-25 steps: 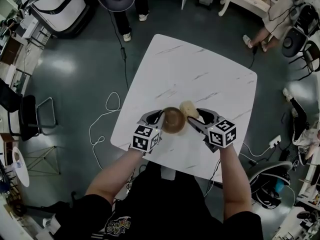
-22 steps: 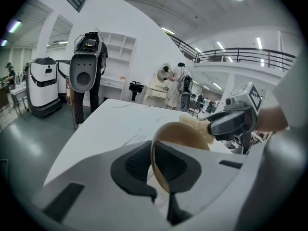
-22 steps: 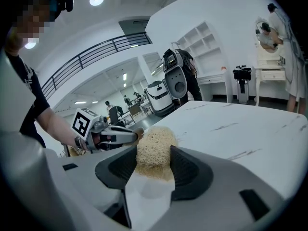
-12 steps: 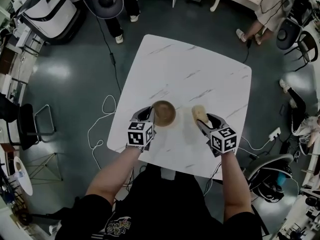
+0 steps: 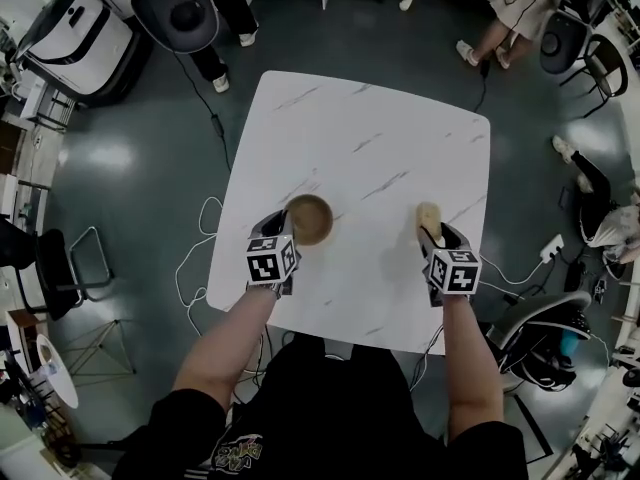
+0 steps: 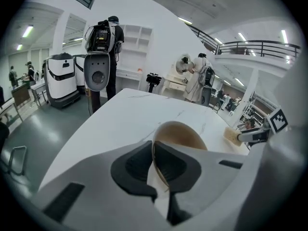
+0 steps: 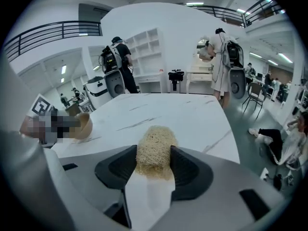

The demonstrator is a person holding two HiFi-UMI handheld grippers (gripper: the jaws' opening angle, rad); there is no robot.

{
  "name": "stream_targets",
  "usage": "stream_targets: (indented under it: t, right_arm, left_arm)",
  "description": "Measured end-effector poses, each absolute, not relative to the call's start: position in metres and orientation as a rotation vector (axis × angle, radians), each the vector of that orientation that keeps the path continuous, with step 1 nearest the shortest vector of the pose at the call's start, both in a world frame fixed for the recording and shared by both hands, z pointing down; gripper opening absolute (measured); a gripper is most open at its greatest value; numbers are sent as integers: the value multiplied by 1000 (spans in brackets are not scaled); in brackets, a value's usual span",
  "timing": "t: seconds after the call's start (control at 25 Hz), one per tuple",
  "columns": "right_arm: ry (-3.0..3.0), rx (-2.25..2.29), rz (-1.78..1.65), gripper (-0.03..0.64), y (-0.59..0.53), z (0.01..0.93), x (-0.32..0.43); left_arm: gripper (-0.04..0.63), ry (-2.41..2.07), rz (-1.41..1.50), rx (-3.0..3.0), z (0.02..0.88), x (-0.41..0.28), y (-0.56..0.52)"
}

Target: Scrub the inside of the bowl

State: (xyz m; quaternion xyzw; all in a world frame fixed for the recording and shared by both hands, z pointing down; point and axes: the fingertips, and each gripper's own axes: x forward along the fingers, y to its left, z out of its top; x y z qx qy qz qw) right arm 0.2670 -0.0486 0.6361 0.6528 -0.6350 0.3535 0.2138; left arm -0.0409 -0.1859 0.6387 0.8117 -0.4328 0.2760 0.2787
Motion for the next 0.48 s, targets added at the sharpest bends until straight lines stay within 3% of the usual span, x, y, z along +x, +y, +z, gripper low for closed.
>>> stream_targets:
  t: [0.48]
  right_arm:
    - [-1715, 1838, 974, 229, -50, 653, 277]
  left_arm:
    - [18, -1187, 774, 2126, 654, -38, -200]
